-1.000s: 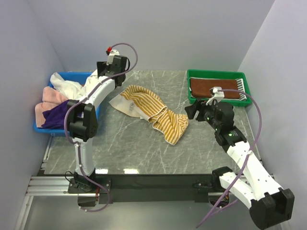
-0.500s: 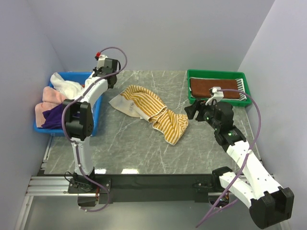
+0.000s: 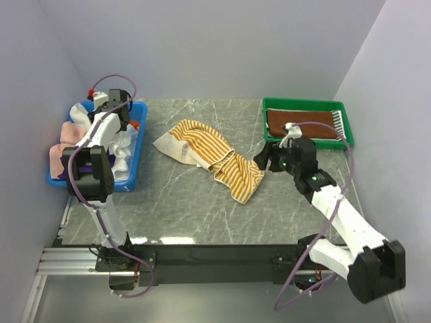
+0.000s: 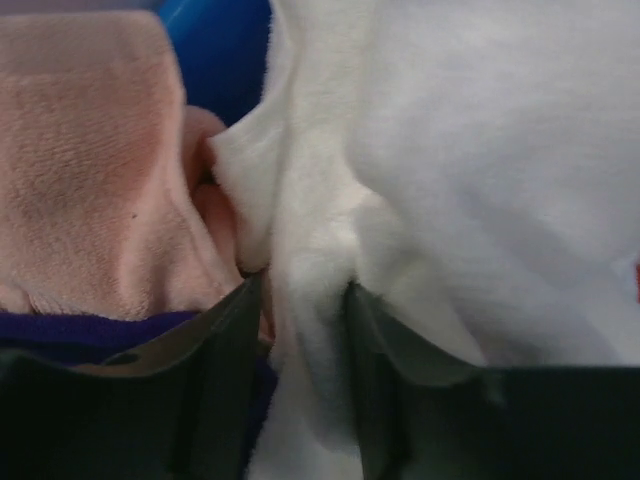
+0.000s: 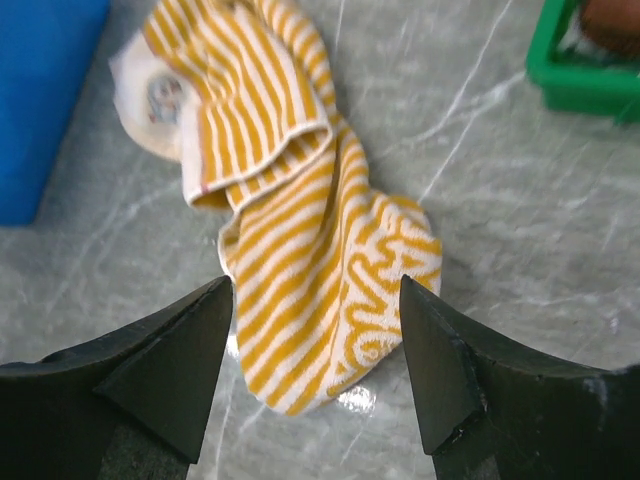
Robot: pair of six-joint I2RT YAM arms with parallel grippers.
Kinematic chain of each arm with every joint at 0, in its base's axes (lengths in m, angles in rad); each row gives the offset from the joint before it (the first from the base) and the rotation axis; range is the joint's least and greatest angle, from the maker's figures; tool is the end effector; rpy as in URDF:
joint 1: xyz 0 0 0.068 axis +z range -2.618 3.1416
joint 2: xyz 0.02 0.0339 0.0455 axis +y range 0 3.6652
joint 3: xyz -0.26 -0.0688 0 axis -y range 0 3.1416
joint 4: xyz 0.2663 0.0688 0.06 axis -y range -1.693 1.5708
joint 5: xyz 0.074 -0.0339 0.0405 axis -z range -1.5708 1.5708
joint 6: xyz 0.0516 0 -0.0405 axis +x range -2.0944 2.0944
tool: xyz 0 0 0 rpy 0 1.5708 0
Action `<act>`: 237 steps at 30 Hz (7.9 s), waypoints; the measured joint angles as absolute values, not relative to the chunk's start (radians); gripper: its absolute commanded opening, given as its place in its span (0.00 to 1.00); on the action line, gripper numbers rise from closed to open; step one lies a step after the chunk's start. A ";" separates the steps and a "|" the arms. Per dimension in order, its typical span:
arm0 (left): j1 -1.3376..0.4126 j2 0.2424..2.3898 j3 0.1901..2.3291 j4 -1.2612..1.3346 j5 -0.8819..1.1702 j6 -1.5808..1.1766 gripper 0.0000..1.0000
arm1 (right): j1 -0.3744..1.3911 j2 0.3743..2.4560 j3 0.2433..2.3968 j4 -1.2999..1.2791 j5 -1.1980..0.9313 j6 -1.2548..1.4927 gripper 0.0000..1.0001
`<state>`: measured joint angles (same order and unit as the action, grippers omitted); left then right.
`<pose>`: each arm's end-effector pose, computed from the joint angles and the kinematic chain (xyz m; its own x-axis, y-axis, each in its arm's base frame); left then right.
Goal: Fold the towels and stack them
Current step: Flatten out the crumpled towel
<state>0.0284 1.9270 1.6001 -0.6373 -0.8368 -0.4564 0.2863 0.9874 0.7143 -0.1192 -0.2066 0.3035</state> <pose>0.4428 0.0509 0.2393 -0.5423 -0.3107 -0.7806 -0.7588 0.5800 0.2964 0.2507 0.0848 0.2688 -0.4869 0.1616 -0.8584 -0.3277 0.8772 0.3510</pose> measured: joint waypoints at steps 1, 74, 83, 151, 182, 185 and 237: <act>0.043 1.927 1.599 -0.658 -0.838 -0.469 0.56 | 0.291 1.018 0.721 -0.132 -0.214 0.299 0.72; -0.501 1.828 1.266 -0.480 -0.248 -0.846 0.01 | 0.710 0.919 0.728 -0.547 0.069 0.391 0.00; -0.390 1.979 2.037 -0.647 -0.476 -0.607 0.05 | 0.709 0.892 0.816 -0.592 -0.071 0.316 0.02; -0.318 1.704 1.681 -0.575 -0.487 -0.447 0.93 | 0.798 1.257 0.957 -0.451 -0.206 0.301 0.56; -0.436 1.563 0.855 -0.427 -0.257 -0.782 0.87 | 0.680 1.322 0.880 -0.427 0.097 0.411 0.00; -0.436 1.569 0.855 -0.415 -0.262 -0.784 0.87 | 0.675 1.097 0.870 -0.471 0.214 0.427 0.02; -0.460 1.504 0.802 -0.479 -0.269 -0.800 0.87 | 0.505 1.740 0.956 -0.218 -0.203 0.472 0.27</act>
<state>-0.4599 1.5043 0.8024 -0.4793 -0.2687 -0.7998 0.5049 1.7397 0.9558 -0.2184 -0.2031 0.4717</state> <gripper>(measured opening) 0.866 0.269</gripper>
